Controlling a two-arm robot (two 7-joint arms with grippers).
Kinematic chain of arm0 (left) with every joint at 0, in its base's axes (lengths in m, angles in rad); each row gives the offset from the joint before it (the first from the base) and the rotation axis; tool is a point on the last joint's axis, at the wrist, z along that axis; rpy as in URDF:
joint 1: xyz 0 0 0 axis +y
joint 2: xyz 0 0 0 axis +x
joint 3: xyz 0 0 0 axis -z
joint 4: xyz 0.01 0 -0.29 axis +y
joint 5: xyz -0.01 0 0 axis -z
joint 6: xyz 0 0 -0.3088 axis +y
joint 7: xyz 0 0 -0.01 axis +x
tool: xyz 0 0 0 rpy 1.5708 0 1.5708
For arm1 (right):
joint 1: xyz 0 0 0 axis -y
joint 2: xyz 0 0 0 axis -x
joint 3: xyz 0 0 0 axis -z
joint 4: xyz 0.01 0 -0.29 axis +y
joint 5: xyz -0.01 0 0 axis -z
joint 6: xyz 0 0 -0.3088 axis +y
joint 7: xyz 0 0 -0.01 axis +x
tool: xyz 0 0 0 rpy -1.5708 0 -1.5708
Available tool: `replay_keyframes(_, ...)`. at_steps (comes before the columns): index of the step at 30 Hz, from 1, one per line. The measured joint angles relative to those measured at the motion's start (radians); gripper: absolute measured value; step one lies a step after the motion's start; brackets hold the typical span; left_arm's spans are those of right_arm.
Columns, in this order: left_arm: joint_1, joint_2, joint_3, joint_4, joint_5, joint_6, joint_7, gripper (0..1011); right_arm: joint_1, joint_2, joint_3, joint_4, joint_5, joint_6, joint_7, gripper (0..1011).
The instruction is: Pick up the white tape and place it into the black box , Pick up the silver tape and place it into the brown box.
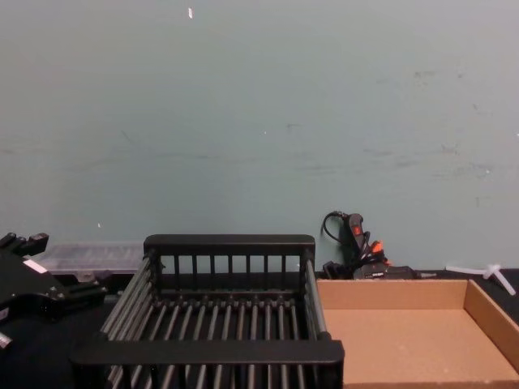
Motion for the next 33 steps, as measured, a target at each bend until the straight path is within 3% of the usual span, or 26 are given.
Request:
replay_keyframes(11, 0.0, 0.0, 0.0, 0.0, 0.0, 0.0, 0.0, 1001, 0.008, -0.008, 0.002, 0.016, -0.016, 0.044, 0.027, 1002)
replay_keyframes(33, 0.0, 0.0, 0.0, 0.0, 0.0, 0.0, 0.0, 1001, 0.11, -0.058, -0.032, 0.117, -0.076, 0.071, 0.095, 1002)
